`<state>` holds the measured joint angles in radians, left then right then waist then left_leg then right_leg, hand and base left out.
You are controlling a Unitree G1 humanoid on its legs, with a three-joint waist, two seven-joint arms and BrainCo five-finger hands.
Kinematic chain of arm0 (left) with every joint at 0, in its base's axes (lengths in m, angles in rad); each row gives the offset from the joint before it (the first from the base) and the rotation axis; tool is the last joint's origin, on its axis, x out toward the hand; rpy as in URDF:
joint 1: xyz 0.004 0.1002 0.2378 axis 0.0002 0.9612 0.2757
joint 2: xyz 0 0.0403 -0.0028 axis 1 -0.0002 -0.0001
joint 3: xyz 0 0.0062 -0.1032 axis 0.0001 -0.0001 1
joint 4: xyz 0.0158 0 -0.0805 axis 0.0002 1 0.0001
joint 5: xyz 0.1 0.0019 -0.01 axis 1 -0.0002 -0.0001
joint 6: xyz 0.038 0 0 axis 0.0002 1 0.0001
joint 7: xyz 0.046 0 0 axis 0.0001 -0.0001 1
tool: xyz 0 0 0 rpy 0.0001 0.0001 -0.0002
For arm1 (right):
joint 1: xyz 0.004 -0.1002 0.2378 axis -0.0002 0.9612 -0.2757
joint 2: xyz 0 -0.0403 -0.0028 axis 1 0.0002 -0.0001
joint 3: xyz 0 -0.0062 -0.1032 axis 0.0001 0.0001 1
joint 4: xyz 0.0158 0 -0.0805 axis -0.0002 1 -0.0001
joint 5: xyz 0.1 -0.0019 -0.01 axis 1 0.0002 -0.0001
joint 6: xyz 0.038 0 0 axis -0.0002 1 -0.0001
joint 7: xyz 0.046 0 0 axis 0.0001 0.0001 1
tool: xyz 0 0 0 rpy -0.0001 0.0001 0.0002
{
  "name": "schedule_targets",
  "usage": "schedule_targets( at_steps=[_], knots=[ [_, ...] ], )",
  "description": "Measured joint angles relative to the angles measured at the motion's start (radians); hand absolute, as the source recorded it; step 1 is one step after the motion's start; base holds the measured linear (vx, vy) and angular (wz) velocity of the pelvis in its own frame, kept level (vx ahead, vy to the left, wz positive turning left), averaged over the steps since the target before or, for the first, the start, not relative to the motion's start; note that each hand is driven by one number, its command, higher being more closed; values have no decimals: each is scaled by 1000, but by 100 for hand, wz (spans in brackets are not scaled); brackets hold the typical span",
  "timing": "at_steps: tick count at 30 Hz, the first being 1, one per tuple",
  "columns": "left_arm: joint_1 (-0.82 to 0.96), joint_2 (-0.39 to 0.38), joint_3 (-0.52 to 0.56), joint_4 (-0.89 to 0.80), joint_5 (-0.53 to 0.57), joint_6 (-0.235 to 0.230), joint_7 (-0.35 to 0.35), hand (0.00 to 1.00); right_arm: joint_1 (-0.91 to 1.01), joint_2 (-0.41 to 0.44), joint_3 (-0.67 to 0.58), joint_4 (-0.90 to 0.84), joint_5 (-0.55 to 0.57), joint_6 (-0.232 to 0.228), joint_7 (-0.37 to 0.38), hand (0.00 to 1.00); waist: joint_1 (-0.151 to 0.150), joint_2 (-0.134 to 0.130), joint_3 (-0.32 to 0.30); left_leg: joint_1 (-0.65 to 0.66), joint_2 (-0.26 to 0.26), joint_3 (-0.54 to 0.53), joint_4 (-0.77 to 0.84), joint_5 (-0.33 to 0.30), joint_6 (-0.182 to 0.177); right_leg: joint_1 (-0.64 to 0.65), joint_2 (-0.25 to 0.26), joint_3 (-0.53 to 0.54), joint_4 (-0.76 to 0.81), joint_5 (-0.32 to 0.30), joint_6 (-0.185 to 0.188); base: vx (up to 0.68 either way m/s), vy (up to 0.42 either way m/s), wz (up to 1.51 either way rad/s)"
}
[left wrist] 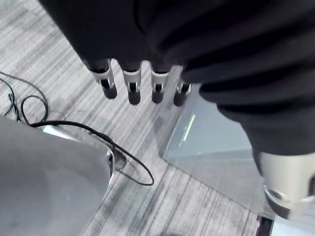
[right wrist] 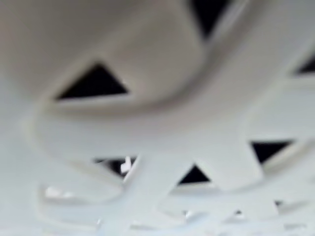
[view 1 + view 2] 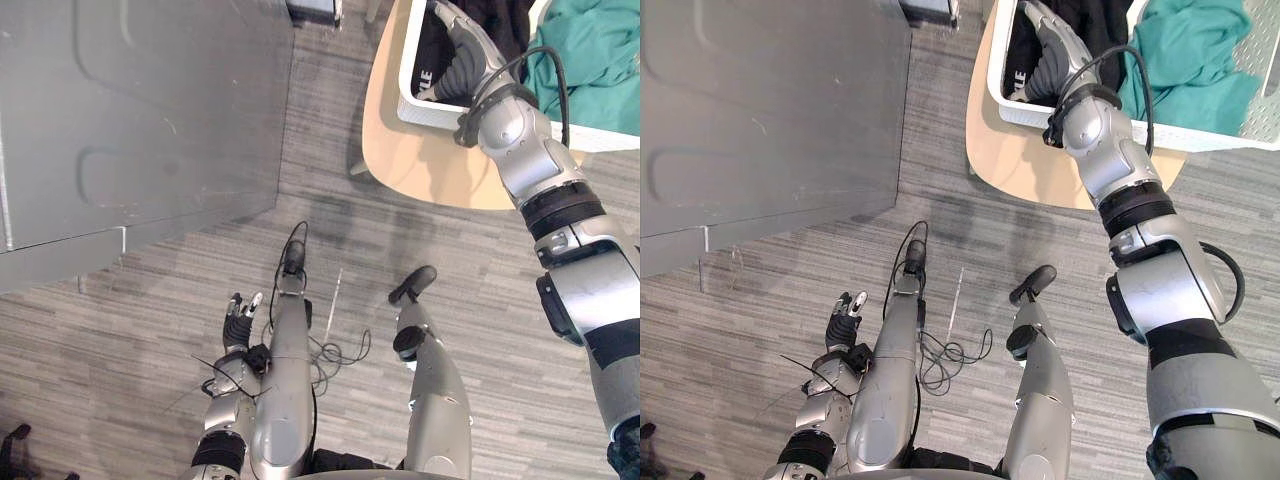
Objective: Pick up the laundry basket with both hands and put the clothes into the washing machine.
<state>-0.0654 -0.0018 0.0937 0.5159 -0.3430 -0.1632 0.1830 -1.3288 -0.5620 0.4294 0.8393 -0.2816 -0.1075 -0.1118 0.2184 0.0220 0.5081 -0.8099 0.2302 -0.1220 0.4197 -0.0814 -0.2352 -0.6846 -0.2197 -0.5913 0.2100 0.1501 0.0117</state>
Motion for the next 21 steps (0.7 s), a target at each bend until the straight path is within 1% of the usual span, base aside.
schedule_targets(
  at_steps=[2,3,6,7,8,10,11,13,14,21],
  knots=[
    [3,-2,2,-16,0,0,3,0,-6,-9,0,2,4,1,-6,0,0,-3,2,-12,3,-1,5,0,0,-6,0,-11,1,-4,-6,-33,10,-2],
    [4,-6,22,-32,0,0,9,0,-8,-10,1,-8,6,0,-19,0,-5,-9,4,-25,6,-3,11,0,0,-15,1,-14,5,-6,-8,-34,16,0],
    [4,-9,34,-61,0,-2,15,0,-10,-20,0,-36,8,1,-20,0,-11,-22,2,-65,15,-10,29,-1,1,-41,-1,-32,29,-22,-11,-37,23,6],
    [4,-9,36,-68,0,-2,15,0,-9,-25,0,-41,7,1,-20,0,-11,-23,2,-72,17,-13,33,-1,1,-45,-1,-35,35,-25,-8,-19,18,7],
    [6,-8,36,-80,-1,-2,16,0,-10,-28,0,-42,6,1,-20,0,-10,-30,2,-81,19,-13,36,-3,5,-54,-2,-37,41,-27,-11,0,0,0],
    [6,-8,36,-95,-3,-2,17,0,-7,-25,3,-42,6,1,-18,0,-10,-31,2,-92,23,-12,38,-6,10,-57,-3,-42,47,-30,-13,-20,29,3],
    [6,-8,35,-100,-6,-2,18,0,-6,-25,3,-42,5,2,-16,100,-10,-33,2,-94,24,-12,38,-7,12,-58,-3,-44,47,-31,-13,-10,28,4],
    [7,-12,34,-124,-17,-1,19,0,0,-28,10,-46,-3,3,-6,100,-11,-41,2,-103,30,-11,38,-7,12,-62,-1,-52,49,-35,-13,0,0,0],
    [8,-13,35,-144,-20,-2,18,0,0,-33,16,-61,-9,5,9,100,-10,-52,-2,-112,32,-11,37,-7,12,-71,1,-58,51,-38,-17,0,0,0],
    [8,-24,42,-171,-20,-1,18,0,0,-37,23,-82,-74,8,63,100,-9,-59,-5,-118,47,-18,36,-6,9,-71,13,-73,53,-41,-25,27,6,-1]
  ],
)
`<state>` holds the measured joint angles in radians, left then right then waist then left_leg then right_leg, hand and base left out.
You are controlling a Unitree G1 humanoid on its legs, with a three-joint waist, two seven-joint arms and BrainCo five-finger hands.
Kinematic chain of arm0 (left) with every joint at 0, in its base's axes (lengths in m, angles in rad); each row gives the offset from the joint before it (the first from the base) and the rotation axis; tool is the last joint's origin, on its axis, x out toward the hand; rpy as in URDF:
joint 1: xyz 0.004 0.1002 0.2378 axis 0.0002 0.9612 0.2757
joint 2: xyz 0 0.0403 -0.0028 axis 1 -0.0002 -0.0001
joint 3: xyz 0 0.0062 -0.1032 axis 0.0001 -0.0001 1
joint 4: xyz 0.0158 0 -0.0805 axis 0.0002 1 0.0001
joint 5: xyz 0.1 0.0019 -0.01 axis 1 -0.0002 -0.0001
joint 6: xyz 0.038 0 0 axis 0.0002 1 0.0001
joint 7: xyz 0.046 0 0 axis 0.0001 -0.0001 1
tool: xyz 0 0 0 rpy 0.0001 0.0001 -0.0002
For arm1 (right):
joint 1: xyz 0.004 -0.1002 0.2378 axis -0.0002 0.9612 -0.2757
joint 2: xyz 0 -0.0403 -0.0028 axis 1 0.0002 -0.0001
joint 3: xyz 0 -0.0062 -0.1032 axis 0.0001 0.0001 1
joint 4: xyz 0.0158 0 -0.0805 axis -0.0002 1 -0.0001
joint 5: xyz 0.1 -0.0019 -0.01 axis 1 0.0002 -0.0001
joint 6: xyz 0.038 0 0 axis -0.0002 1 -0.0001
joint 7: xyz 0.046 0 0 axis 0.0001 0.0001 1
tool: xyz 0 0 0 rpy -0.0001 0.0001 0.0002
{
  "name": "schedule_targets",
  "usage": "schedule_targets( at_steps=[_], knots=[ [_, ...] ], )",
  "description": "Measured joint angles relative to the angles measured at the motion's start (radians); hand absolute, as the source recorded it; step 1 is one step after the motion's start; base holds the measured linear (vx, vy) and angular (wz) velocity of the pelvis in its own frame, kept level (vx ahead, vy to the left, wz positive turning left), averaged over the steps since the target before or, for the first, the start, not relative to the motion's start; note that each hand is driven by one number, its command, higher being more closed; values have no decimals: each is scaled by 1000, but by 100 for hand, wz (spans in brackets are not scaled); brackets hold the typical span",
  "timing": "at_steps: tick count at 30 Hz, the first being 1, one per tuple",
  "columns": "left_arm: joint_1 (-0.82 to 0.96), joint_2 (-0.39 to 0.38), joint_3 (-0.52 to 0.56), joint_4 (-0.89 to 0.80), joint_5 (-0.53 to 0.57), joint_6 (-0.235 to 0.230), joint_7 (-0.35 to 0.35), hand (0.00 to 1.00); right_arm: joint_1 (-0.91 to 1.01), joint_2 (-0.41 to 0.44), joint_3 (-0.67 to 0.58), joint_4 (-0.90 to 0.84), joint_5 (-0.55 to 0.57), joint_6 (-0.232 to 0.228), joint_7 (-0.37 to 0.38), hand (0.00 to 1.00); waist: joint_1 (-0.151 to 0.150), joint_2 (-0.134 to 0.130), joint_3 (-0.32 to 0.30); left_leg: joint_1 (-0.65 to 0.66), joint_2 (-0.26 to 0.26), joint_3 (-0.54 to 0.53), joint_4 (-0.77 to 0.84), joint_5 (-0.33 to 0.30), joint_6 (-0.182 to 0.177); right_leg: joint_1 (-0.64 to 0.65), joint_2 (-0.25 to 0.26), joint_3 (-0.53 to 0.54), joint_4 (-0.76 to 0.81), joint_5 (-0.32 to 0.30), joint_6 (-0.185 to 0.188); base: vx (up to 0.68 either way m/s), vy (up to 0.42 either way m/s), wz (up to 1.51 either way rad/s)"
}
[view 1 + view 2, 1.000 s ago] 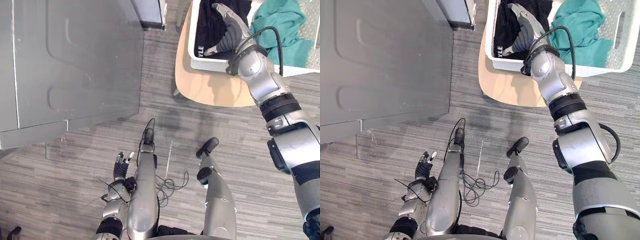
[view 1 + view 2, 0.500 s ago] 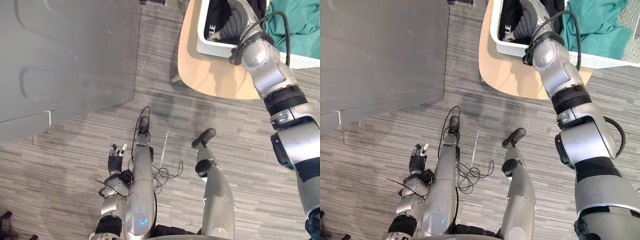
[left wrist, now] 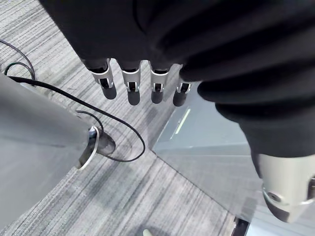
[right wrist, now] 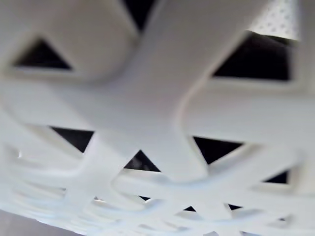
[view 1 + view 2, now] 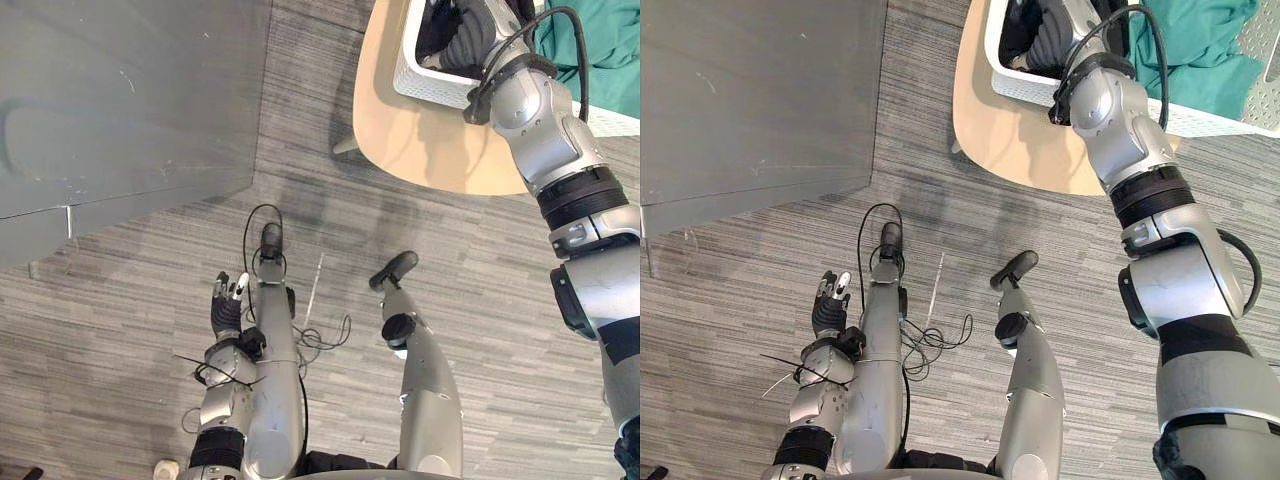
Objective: Pick up the laundry basket with both hands and put the clothes into the washing machine.
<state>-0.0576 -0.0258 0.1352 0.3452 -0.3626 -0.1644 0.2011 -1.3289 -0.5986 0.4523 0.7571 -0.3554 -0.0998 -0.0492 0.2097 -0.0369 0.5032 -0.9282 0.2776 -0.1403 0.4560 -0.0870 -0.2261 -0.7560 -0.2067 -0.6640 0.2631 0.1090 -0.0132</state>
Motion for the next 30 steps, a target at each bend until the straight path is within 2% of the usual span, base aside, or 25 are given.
schedule_targets(
  at_steps=[4,9,13,17,20,25,30],
  knots=[
    [0,-13,28,2,0,2,-1,0,12,-3,24,-4,1,1,12,100,5,-10,-8,1,4,-3,9,2,-3,3,6,-1,-2,0,0,6,2,-1],
    [11,-13,35,12,1,5,-4,0,108,10,91,-34,20,2,38,100,27,-28,-22,37,23,-8,12,1,-6,55,29,-8,-23,-1,-1,32,2,2],
    [21,-16,38,21,1,10,-5,0,191,25,154,-93,108,0,88,100,24,-32,-25,90,25,1,10,0,-8,105,27,-10,-24,-5,2,15,8,3],
    [21,-28,75,40,1,15,-6,0,234,60,159,-160,181,-4,97,100,24,-36,-27,134,34,13,0,0,-8,137,32,-4,-24,-8,2,-9,-2,-3],
    [24,-27,78,70,1,24,-6,0,234,63,120,-220,241,-7,90,100,25,-37,-28,184,37,30,-4,0,-8,172,34,11,-24,-8,2,-30,0,-7],
    [33,25,101,158,1,27,-24,0,233,58,0,-272,287,-13,64,100,24,-83,-56,271,37,61,-34,-2,-4,238,50,36,-69,0,2,-39,1,-10],
    [63,59,114,261,1,32,-27,0,232,17,-93,-265,296,-13,30,100,28,-89,-59,361,29,72,-67,0,-6,315,54,50,-98,11,6,0,0,0]
  ],
)
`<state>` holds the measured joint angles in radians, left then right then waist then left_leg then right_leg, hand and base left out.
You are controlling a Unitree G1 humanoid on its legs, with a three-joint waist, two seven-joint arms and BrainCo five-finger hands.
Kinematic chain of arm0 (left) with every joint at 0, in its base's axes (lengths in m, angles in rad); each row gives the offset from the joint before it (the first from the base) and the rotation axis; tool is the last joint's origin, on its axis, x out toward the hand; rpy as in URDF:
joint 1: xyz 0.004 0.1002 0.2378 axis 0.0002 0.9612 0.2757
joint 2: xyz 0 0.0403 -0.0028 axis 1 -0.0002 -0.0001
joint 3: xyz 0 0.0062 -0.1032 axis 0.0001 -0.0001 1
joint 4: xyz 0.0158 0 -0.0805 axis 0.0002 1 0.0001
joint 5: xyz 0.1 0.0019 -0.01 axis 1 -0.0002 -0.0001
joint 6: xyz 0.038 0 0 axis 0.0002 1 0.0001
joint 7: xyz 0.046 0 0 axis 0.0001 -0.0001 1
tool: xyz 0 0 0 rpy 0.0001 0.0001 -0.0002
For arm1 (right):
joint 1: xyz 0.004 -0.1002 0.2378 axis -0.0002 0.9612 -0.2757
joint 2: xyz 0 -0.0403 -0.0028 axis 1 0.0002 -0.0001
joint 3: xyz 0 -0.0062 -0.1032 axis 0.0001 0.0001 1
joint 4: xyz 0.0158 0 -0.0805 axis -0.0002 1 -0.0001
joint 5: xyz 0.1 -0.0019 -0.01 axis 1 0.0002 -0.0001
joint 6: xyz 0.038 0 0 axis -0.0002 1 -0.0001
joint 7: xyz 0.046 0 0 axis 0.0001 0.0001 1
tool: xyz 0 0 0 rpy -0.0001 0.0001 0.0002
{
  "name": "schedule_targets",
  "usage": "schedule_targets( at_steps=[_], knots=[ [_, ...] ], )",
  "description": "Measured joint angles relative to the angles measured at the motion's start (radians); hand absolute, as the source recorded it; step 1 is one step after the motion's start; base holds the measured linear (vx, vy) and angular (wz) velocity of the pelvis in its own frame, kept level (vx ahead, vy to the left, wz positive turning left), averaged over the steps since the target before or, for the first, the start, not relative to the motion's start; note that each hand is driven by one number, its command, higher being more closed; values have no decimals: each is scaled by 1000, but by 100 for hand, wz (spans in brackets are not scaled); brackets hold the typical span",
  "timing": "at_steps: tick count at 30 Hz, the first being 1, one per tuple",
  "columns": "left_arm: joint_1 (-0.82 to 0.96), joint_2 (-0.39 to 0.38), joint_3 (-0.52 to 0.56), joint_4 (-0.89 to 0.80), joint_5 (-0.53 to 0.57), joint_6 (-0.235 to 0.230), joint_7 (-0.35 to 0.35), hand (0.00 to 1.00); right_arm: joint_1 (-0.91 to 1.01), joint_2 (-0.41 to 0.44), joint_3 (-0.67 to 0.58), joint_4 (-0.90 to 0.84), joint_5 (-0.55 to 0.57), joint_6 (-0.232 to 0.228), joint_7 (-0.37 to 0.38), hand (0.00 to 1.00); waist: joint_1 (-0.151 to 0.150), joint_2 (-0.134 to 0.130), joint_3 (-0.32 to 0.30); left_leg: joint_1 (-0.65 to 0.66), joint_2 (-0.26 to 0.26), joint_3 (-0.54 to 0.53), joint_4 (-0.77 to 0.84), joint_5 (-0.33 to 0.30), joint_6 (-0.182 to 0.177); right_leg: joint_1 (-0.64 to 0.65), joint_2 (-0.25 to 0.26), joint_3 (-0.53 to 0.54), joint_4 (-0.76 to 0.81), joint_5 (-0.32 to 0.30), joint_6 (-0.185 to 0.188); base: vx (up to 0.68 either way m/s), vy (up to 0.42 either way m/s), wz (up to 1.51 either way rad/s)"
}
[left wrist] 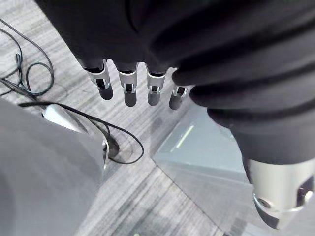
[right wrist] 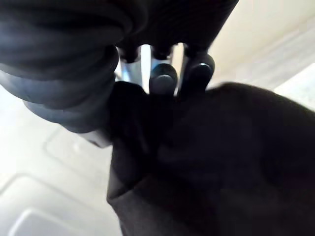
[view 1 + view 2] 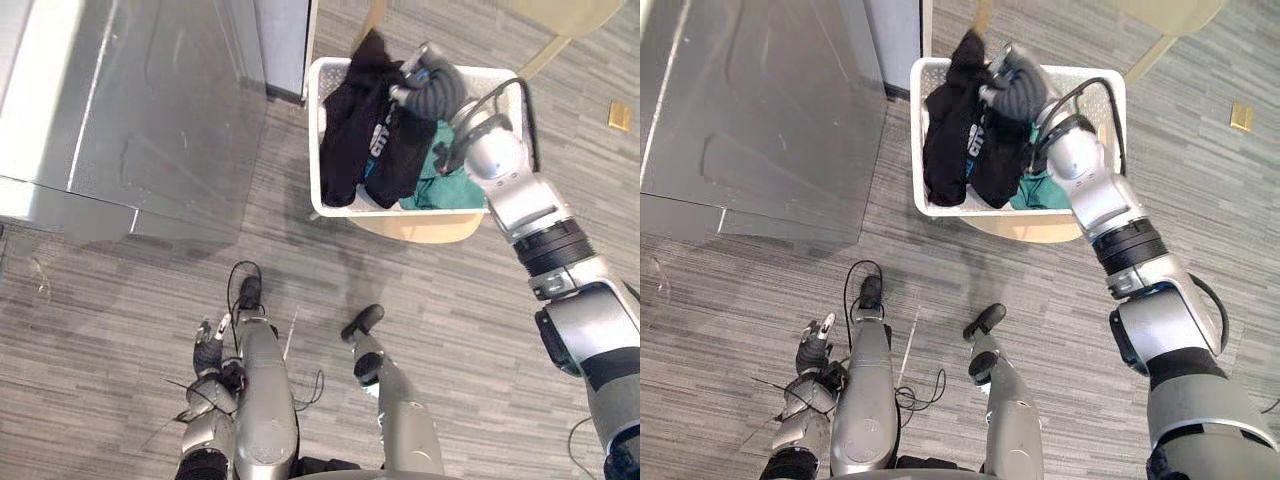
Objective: Pick up the laundry basket with both hands and put the clothes into the washing machine.
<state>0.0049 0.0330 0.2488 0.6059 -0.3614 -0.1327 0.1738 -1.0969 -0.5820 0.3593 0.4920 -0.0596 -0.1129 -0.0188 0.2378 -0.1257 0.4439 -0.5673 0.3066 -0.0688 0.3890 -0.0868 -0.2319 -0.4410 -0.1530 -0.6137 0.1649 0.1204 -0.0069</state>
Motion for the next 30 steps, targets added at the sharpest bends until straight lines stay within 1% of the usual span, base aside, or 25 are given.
schedule_targets(
  at_steps=[2,4,5,7,8,10,11,12,13,15,17,18,19,20,21,23,25,26,27,28,30],
  knots=[
    [7,6,8,30,0,0,-1,0,-3,-10,-11,16,4,0,-3,100,3,-3,-2,24,-3,7,-10,3,-5,14,0,10,-4,4,1,17,14,-5],
    [7,9,41,73,1,5,-7,0,-3,-17,-27,44,10,0,-3,100,2,-5,-3,54,-11,17,-27,6,-4,36,0,16,-17,10,7,0,0,0],
    [14,17,43,97,3,8,-21,0,-2,-17,-40,55,10,0,-3,100,1,-5,-12,61,-14,23,-32,8,-5,40,-2,19,-24,14,9,0,0,0],
    [17,18,73,130,10,19,-23,0,-1,-17,-54,82,10,0,-2,100,0,-4,-25,81,-16,30,-42,11,-9,59,1,23,-41,22,8,12,14,-2],
    [17,18,75,132,11,19,-23,0,-1,-17,-54,84,10,0,-1,100,0,-4,-25,83,-16,30,-43,11,-9,61,1,24,-41,23,8,0,0,0],
    [27,20,83,143,10,21,-30,0,14,-17,-76,85,9,1,1,100,-2,-3,-53,100,-19,31,-48,11,-9,77,1,26,-48,23,8,20,18,0],
    [28,11,100,132,9,20,-39,0,28,-18,-116,76,9,1,1,100,-2,-2,-57,130,-24,34,-61,12,-9,98,-2,30,-52,23,9,34,34,3],
    [31,6,107,125,9,20,-40,0,37,-18,-130,68,10,1,1,100,-3,-2,-62,137,-25,34,-62,12,-9,107,-2,29,-55,22,9,27,35,2],
    [44,1,109,99,4,21,-39,0,52,-21,-150,57,10,1,1,100,-5,-3,-76,146,-27,35,-67,11,-9,117,-3,30,-61,23,14,7,27,7],
    [98,-14,117,-45,-22,20,-39,0,101,-57,-189,3,9,0,-1,100,-4,1,-118,177,-32,40,-80,11,-9,151,-2,29,-85,28,22,31,43,5],
    [134,-12,129,-152,-30,14,-39,0,118,-76,-206,-23,9,-11,-1,100,-5,3,-142,204,-36,43,-94,10,-7,177,-1,29,-100,31,26,31,41,3],
    [153,-13,166,-237,-49,9,-36,0,126,-104,-208,-42,9,-25,-3,100,-6,9,-177,224,-42,46,-108,8,-5,197,-1,30,-120,37,33,21,42,4],
    [158,-13,182,-267,-59,8,-35,0,126,-117,-210,-48,9,-31,-3,100,-6,14,-188,232,-44,47,-112,7,-2,208,-1,29,-130,39,37,29,54,6],
    [168,-12,207,-332,-61,1,-25,0,126,-142,-221,-59,9,-39,-3,100,-6,24,-217,243,-49,48,-117,1,8,225,0,26,-151,46,42,47,65,7],
    [173,-14,240,-390,-60,-11,-17,0,126,-172,-237,-79,9,-41,-3,100,-7,32,-232,267,-55,51,-132,-2,12,250,-1,21,-171,51,48,44,55,9],
    [178,-16,285,-450,-59,-16,-7,0,126,-207,-255,-97,9,-55,-4,100,-6,42,-264,287,-64,53,-150,-2,13,272,-3,14,-192,56,57,65,58,7],
    [209,-15,346,-558,-59,-34,22,0,117,-250,-265,-117,10,-83,-4,100,-6,49,-316,332,-70,73,-168,-1,10,309,-6,19,-218,66,63,110,73,-5],
    [212,-15,349,-572,-59,-35,26,0,114,-257,-265,-116,10,-86,-4,100,-7,50,-320,338,-71,75,-170,-1,9,315,-6,20,-222,67,65,105,65,-8],
    [218,-15,355,-623,-57,-42,33,0,104,-286,-264,-116,10,-89,-4,100,-8,53,-346,351,-76,81,-179,-2,9,324,-8,27,-231,71,70,77,52,-2],
    [218,-15,354,-661,-51,-48,47,0,90,-309,-262,-113,10,-93,-4,100,-8,56,-354,362,-79,85,-183,-2,9,337,-9,33,-241,74,72,85,65,-8],
    [211,-11,353,-741,-17,-64,68,0,29,-332,-246,-102,14,-103,-4,100,-10,65,-367,390,-81,103,-185,-6,7,350,-13,45,-243,75,74,58,57,-18]
  ],
)
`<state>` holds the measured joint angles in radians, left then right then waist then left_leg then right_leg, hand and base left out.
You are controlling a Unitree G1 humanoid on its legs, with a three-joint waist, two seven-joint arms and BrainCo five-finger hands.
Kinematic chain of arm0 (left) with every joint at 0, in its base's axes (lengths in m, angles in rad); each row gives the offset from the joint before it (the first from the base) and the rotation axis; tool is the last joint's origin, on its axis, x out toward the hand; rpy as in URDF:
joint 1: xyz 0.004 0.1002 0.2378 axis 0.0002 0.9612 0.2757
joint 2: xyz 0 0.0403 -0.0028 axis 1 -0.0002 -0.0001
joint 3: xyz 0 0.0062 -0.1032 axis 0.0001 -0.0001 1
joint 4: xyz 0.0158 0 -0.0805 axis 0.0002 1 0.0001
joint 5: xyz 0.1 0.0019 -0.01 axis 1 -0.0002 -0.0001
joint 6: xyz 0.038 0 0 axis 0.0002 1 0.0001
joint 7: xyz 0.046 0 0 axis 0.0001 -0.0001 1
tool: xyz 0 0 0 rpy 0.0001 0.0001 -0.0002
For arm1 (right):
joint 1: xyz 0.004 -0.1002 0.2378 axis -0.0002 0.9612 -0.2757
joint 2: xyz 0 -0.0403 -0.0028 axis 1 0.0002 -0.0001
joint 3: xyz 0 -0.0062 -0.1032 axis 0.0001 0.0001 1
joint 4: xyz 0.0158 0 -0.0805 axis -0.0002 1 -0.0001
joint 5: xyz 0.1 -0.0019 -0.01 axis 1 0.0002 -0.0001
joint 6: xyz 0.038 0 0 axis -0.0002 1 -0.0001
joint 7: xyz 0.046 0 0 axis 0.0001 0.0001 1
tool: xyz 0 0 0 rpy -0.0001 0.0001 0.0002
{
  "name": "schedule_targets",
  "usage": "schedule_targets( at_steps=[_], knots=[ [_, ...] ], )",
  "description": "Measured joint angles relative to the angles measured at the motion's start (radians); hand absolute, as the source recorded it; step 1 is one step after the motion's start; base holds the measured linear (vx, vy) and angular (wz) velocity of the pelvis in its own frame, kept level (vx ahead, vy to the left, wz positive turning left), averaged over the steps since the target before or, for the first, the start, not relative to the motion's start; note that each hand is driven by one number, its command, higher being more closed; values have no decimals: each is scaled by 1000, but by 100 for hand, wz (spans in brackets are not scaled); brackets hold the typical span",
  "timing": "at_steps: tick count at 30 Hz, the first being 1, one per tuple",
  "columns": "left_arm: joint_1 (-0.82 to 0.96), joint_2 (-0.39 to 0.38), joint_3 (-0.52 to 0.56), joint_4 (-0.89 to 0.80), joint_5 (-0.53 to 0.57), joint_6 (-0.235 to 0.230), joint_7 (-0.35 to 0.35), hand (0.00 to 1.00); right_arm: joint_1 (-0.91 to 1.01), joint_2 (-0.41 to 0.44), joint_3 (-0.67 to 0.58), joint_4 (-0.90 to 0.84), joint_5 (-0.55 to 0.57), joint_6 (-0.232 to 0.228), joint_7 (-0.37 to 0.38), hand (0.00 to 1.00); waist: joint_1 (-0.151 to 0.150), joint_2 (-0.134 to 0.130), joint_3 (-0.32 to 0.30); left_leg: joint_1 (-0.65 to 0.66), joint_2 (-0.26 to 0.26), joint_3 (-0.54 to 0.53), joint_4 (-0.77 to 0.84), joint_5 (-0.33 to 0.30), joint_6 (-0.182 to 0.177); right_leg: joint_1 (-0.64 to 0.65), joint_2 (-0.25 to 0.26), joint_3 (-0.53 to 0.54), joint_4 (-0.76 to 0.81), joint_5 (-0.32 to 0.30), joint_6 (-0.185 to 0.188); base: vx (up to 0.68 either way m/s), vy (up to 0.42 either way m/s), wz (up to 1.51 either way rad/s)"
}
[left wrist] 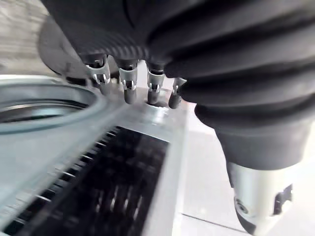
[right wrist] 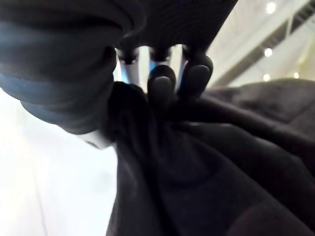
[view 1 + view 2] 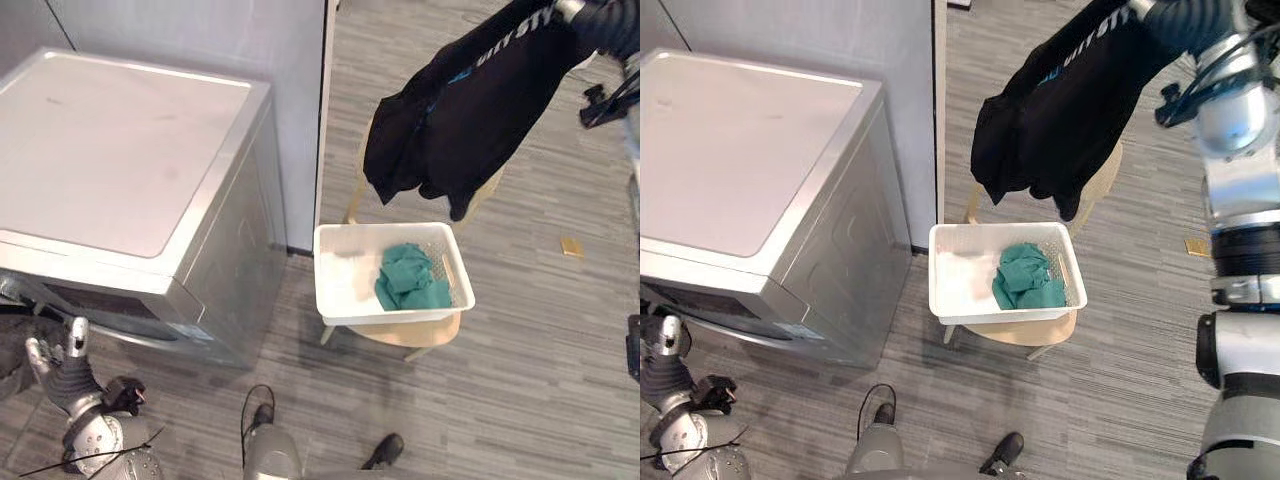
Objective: Pick up the laundry basket with both hands and put the clothes into the washing machine.
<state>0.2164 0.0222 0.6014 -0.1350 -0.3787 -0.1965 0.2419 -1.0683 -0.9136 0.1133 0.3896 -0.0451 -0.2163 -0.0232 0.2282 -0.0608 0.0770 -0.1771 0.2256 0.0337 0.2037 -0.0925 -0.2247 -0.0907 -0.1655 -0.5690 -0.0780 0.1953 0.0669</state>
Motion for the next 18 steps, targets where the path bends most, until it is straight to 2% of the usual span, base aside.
schedule_targets(
  at_steps=[4,7,9,11,13,14,15,17,18],
  knots=[
    [-13,23,-45,-193,49,-25,20,0,-93,-10,47,39,36,-13,0,100,-24,3,-23,51,0,25,-21,0,0,30,0,23,-10,2,2,36,36,-16],
    [-59,90,-132,-299,81,-52,19,0,-150,-10,93,61,58,-17,-1,100,-27,16,-44,88,-1,58,-30,-9,4,43,0,53,-15,6,6,-10,24,-26],
    [-135,169,-199,-325,81,-76,5,0,-183,-1,121,69,85,-21,0,100,-32,32,-54,109,-1,78,-34,-12,6,49,0,68,-16,7,6,-28,28,-24],
    [-199,217,-251,-326,77,-89,-10,0,-197,14,128,81,87,-20,-1,100,-37,41,-61,129,-1,92,-47,-12,6,53,0,80,-16,7,6,-28,15,-22],
    [-321,285,-388,-322,66,-98,-39,0,-225,63,133,100,94,-14,-3,100,-51,49,-65,157,-1,125,-60,-12,7,52,3,111,-20,17,1,-29,12,-37],
    [-341,292,-408,-318,65,-99,-45,0,-227,68,133,100,94,-13,-3,100,-53,49,-65,159,-1,129,-61,-12,7,51,3,113,-20,18,1,-22,8,-30],
    [-401,317,-469,-290,57,-103,-62,0,-233,87,133,101,94,-11,-3,100,-59,52,-65,167,0,136,-62,-11,7,51,5,128,-20,23,0,-23,10,-23],
    [-565,373,-607,-145,36,-105,-106,0,-243,159,134,102,106,-9,-4,100,-93,62,-70,181,1,154,-63,-11,7,51,6,149,-20,27,-3,-24,12,-27],
    [-623,384,-640,-82,8,-103,-120,0,-243,181,136,102,124,-7,-5,100,-106,65,-70,189,1,164,-65,-11,7,50,7,161,-20,29,-3,-18,9,-26]
  ],
)
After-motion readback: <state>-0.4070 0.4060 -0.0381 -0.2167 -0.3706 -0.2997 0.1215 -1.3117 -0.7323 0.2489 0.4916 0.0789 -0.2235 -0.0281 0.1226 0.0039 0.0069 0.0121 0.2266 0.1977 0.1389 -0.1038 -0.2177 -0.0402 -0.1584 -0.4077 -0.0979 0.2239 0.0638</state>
